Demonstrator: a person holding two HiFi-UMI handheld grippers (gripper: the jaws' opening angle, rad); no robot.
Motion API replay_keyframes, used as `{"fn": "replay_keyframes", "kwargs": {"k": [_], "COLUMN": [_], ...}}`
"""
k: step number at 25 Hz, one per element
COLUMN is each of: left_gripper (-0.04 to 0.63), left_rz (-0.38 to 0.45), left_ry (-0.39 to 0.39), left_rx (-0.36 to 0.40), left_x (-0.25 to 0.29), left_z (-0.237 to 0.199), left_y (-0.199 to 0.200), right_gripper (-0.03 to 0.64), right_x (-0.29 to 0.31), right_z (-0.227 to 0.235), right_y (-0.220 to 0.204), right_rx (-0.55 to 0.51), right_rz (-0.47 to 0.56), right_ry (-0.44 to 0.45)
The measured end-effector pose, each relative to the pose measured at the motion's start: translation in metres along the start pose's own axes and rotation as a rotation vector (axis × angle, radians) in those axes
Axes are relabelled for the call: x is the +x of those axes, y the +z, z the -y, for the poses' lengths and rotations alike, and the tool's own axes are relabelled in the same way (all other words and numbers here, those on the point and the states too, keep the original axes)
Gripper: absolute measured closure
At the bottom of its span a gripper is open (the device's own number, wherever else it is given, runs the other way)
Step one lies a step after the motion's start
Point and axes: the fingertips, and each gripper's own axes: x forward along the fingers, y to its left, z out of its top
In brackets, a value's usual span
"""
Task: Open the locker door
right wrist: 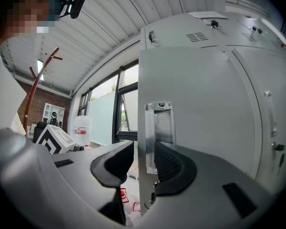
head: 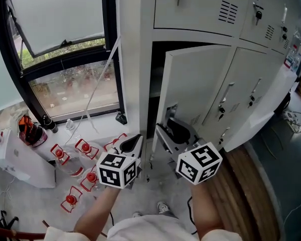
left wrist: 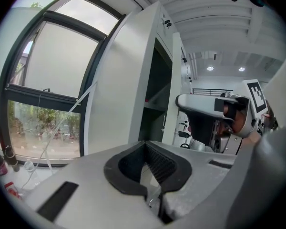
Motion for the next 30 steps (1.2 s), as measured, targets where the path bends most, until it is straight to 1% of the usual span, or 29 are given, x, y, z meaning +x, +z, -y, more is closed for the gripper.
{"fn": "replay_keyframes", "kwargs": {"k": [6,11,17,24,30], "left_gripper": [0.589,0.589,0.589,0.589,0.589], "left_rz": [-0.018,-0.029,-0.016,0.004,0.001], "left_ry": [-0.066,-0.119,-0.178,-0.205,-0.230], "left_rx": [0.000,-0.004,0.002,0.019,0.043], "left_x": [0.004,0.008,0.014,0.028,0.047], "left_z": [0.019,0.034,0.056,0.084,0.128], "left_y": [-0.010,-0.018,-0.010,0.001,0.006], "right_gripper": [0.480,0.459,0.459,0.459,0.470], "right_x": [-0.025,-0.043,-0.064,-0.100,-0.139], "right_z": [-0.002,-0.004,-0.001,0.009,0.027], "right_y": [0.001,0.001,0.000,0.002,0.003], "right_rx": [-0.005,-0.024,-0.031,-0.037,-0.034], "right_rz": [0.007,0.005,-0.007,-0.004,-0.007], "right_ry": [-0.046,-0.055,-0.094,-0.111,-0.107]}}
